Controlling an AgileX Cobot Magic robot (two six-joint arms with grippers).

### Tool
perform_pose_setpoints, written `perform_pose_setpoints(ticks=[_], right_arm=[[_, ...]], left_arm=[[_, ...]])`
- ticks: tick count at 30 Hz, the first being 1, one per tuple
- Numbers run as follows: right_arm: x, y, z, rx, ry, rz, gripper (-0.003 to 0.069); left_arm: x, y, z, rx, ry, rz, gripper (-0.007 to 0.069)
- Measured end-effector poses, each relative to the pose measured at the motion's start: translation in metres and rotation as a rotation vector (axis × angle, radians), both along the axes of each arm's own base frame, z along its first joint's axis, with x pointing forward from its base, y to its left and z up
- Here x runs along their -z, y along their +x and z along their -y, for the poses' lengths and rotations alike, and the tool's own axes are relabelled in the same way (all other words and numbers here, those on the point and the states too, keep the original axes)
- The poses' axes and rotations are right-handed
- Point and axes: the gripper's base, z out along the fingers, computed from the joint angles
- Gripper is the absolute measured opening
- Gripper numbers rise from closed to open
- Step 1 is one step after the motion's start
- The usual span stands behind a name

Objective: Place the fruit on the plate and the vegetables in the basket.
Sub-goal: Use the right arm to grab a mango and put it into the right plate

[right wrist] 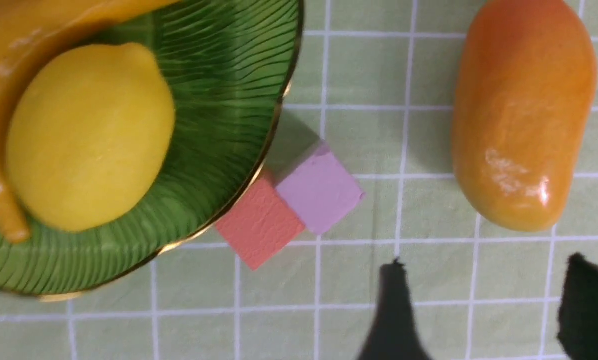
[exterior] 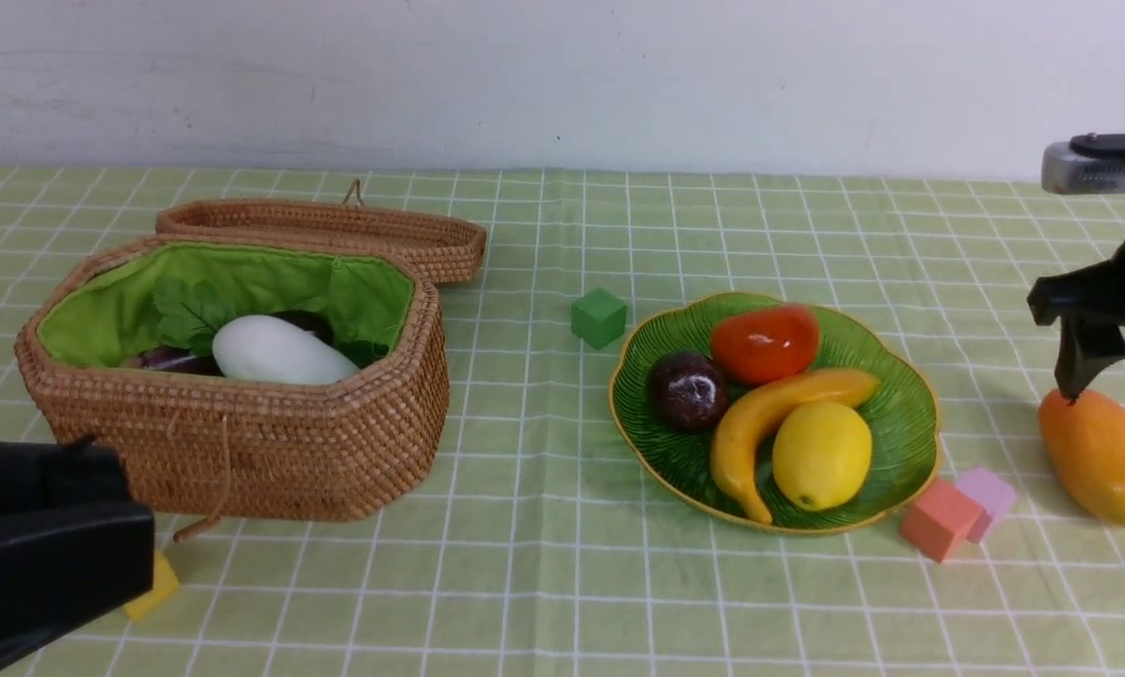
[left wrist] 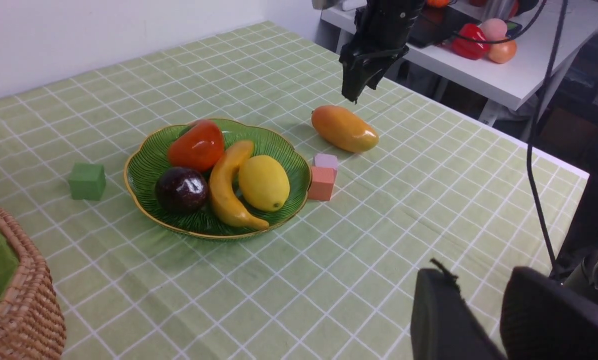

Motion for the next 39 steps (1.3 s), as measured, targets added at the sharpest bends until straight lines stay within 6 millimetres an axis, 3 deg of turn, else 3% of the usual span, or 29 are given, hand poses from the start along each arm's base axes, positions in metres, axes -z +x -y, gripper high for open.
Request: perform_pose_setpoints(ticks=[1, 3, 5, 9, 22, 29, 39], right_arm=[[0.014, 0.007, 0.010, 0.053, -0.002, -0.020, 0.0626], [0.022, 0.011, 0.015, 0.074, 0.001, -0.035, 0.0653], [0.042, 0.019, 0.024, 0.105, 0.005, -0.080, 0.0673], [0.069, 0.030, 0.034, 0.126, 0.008, -0.111, 0.0652], [0.120, 0.049, 0.057, 0.159, -0.012, -0.108, 0.0609], [0.128, 0.053, 0.057, 0.157, -0.011, -0.098, 0.0554], [0.126, 0.050, 0.057, 0.148, -0.013, -0.121, 0.0554]], left_arm=[[0.000, 0.000, 0.000, 0.001, 0.002, -0.001, 0.0186], [0.000, 0.000, 0.000, 0.001, 0.003, -0.003, 0.0186], [0.001, 0.000, 0.000, 0.003, 0.010, -0.007, 0.0186], [0.001, 0.000, 0.000, 0.004, 0.012, -0.009, 0.0188], [0.002, -0.001, 0.000, 0.004, 0.014, -0.011, 0.0197], [0.002, -0.001, 0.000, 0.004, 0.014, -0.011, 0.0201], [0.002, -0.001, 0.000, 0.007, 0.022, -0.017, 0.0204]])
